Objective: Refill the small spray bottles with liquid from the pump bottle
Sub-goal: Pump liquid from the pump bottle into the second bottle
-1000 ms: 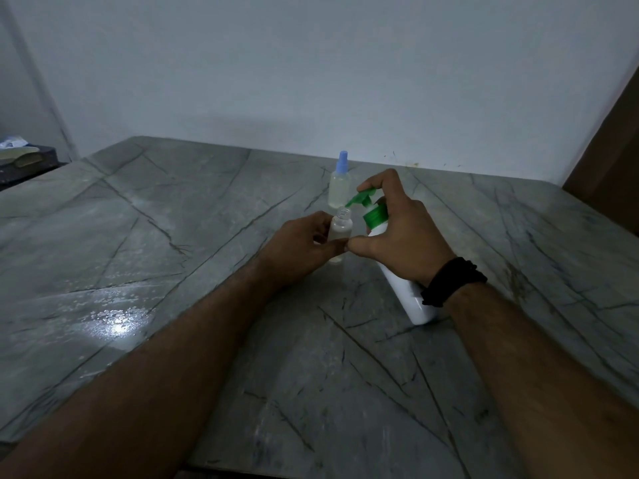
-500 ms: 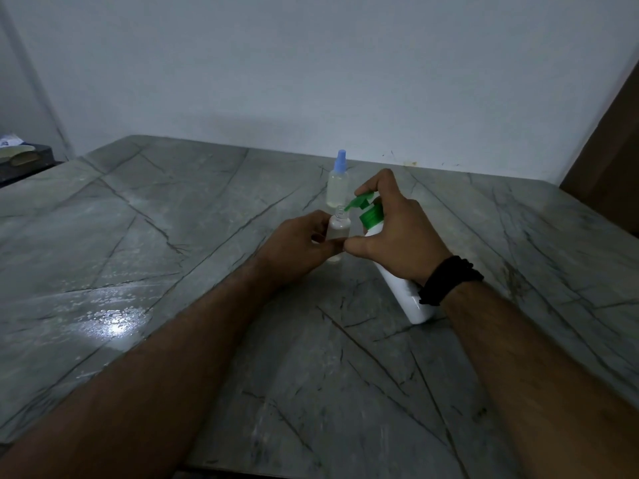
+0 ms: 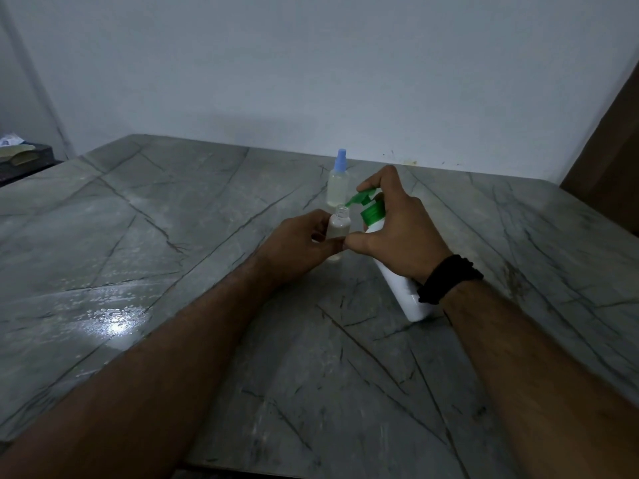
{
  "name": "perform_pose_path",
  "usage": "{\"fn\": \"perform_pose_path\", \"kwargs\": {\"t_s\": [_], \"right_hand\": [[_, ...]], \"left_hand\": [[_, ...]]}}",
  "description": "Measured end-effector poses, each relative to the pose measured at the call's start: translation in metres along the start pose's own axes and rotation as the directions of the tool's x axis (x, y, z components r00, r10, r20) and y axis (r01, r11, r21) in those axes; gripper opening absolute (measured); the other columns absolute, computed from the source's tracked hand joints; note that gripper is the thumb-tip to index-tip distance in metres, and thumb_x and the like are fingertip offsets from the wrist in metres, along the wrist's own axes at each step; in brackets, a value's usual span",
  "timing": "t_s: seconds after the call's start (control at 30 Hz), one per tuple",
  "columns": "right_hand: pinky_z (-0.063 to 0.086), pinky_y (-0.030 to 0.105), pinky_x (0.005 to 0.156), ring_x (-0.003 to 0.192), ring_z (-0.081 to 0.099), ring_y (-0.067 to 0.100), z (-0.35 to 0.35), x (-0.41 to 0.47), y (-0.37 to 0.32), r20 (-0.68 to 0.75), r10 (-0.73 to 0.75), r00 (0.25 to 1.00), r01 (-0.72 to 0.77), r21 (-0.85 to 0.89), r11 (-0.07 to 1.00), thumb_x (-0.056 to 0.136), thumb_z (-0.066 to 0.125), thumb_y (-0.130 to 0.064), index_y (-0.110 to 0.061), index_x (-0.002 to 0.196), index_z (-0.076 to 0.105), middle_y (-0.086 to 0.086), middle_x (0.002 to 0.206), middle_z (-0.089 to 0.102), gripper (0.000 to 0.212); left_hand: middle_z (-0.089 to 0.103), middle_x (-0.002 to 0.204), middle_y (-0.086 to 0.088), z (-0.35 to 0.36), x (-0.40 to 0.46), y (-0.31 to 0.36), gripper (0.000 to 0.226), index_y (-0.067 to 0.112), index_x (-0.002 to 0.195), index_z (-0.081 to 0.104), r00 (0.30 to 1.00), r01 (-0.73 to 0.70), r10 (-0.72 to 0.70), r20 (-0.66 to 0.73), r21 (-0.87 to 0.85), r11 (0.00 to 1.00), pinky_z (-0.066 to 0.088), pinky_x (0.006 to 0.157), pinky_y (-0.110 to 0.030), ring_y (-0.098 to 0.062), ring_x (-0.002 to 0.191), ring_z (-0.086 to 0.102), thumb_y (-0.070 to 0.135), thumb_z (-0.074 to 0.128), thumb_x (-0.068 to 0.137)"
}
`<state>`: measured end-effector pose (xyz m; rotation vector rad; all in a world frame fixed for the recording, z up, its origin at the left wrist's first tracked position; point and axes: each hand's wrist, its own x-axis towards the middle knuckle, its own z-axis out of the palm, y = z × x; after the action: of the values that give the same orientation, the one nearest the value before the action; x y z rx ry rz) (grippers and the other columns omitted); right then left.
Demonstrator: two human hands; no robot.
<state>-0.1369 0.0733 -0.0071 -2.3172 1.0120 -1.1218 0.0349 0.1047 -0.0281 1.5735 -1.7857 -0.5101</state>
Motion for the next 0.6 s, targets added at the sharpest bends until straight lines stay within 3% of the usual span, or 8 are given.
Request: {"fn": "perform_pose_path", "kwargs": {"t_s": [0.2,0.43,0.6], "right_hand": [[0.043,0.007,0.06,0.073,0.062,0.002,0.001,0.0009,-0.0002,-0.015,-0.022,1.0,0.023,0.012,1.0,0.067,0.084,-0.021,-0.024,0.123,0.044,-0.014,0.095,0.062,0.069],[0.042,0.006,0.057,0.071,0.061,0.003,0.0004,0.0023,-0.0001,-0.008,0.005,1.0,-0.005,0.001,1.0,0.065,0.086,-0.024,-0.026,0.112,0.04,-0.016,0.09,0.059,0.065],[0.045,0.013,0.061,0.072,0.062,0.002,-0.0007,-0.0005,-0.002,-0.022,0.001,1.0,-0.001,0.008,1.0,0.066,0.084,-0.025,-0.027,0.12,0.044,-0.015,0.093,0.062,0.068]], "left_hand": [[0.063,0.126,-0.003,0.0003,-0.0015,0.0017,0.047,0.015,0.129,0.056,1.0,0.007,-0.007,0.003,-0.009,1.0,0.047,0.098,-0.034,-0.016,0.112,0.059,0.035,0.066,0.088],[0.062,0.127,-0.002,0.0001,-0.0006,0.0011,0.046,0.016,0.129,0.056,1.0,0.014,-0.014,0.007,-0.003,1.0,0.046,0.098,-0.033,-0.017,0.113,0.059,0.036,0.065,0.088],[0.063,0.126,-0.001,0.0011,-0.0007,0.0,0.047,0.017,0.129,0.056,1.0,0.018,-0.018,-0.003,-0.01,1.0,0.047,0.095,-0.03,-0.013,0.109,0.059,0.039,0.065,0.087]]}}
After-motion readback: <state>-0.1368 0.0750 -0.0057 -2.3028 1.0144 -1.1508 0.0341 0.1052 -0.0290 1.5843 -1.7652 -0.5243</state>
